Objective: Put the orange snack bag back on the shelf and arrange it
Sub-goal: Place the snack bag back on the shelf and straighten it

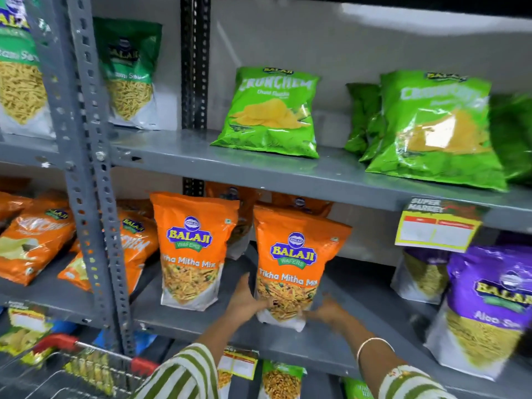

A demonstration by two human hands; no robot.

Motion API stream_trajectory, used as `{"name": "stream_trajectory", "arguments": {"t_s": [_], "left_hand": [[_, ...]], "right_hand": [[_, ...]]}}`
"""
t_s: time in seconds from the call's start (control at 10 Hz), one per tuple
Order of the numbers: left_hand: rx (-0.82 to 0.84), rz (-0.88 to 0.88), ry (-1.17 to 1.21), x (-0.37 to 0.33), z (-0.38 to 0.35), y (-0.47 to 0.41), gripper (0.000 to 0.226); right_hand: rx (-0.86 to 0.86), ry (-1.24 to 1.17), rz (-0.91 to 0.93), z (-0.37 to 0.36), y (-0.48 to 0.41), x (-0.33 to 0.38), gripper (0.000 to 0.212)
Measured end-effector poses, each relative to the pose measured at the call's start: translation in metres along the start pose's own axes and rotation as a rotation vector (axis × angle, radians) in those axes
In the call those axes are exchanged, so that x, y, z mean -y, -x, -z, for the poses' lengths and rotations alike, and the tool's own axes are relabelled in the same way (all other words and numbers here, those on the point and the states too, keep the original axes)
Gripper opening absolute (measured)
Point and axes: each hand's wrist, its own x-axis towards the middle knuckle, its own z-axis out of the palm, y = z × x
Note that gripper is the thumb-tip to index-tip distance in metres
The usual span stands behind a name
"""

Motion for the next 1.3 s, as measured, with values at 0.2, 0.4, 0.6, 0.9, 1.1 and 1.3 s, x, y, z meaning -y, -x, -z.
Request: {"name": "stream_trajectory", "arguments": {"t_s": [0.2, 0.4, 0.6, 0.9, 1.1, 1.3], "left_hand": [[-0.028, -0.003, -0.023, 0.003, -0.002, -0.008, 0.048], [-0.036, 0.021, -0.028, 0.0, 0.008, -0.001, 0.054], [-0.063, 0.008, 0.332, -0.056, 0.027, 0.009, 0.055], [-0.229, 0.059, 0.591, -0.113, 0.05, -0.01, 0.006], [-0.38, -0.111, 0.296, -0.114, 0.05, 0.007, 0.019], [-0.767, -0.46, -0.294, -0.099, 0.05, 0.052, 0.06]], "right_hand": [[-0.155, -0.327, 0.206, -0.019, -0.028, -0.011, 0.068], [-0.131, -0.295, 0.189, -0.026, -0.022, -0.002, 0.072], [-0.048, -0.745, 0.275, 0.017, -0.003, 0.036, 0.058], [-0.281, -0.906, 0.285, 0.052, 0.002, 0.079, 0.043], [-0.504, -0.573, 0.375, 0.034, 0.024, 0.078, 0.058], [-1.057, 0.123, 0.703, -0.002, 0.073, 0.056, 0.065]]}}
